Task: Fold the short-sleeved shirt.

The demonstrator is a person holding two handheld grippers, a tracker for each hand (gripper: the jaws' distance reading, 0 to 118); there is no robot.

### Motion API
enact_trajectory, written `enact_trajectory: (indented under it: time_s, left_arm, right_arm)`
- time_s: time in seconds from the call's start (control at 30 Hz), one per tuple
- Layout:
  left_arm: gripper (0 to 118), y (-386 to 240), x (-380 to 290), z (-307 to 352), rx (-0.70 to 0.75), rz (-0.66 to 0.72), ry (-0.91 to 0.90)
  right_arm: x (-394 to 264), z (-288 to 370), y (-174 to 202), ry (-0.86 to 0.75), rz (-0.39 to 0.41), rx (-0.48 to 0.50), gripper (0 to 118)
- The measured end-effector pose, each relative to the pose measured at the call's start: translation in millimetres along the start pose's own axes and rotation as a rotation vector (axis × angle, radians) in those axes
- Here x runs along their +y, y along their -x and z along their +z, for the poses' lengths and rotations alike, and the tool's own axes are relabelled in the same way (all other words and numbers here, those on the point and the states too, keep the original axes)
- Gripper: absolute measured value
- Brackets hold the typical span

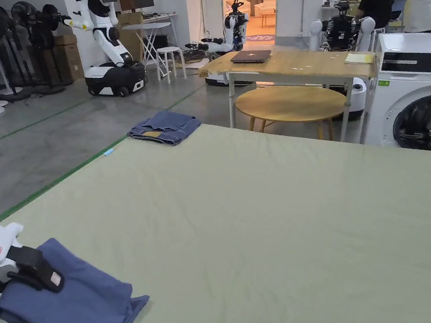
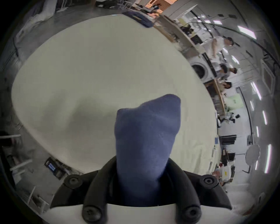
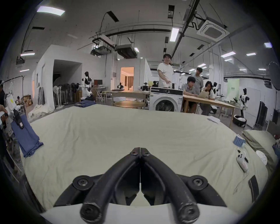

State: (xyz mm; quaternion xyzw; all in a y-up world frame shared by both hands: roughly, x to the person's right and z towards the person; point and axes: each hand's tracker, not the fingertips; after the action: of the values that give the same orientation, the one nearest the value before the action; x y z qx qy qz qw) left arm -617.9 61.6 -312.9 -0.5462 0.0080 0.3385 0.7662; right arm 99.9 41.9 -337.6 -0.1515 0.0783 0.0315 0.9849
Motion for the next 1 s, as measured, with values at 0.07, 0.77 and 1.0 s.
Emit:
enact_trajectory:
  time_s: [0.07, 0.77, 1.0]
  left_arm:
    - [17, 8, 0, -8, -0.014, 0.023, 0.015]
    - [43, -11, -40, 15, 0.103, -0.048, -0.328]
    - [43, -116, -92, -68, -0.128, -0.226, -0.418]
  right_arm:
    - [-1, 0, 1, 0.012, 0.001, -0.008, 0]
    - [-26, -21, -15, 0.049, 0.003, 0.012, 0]
    - [-23, -20, -29, 0.039, -0.029, -0.011, 0]
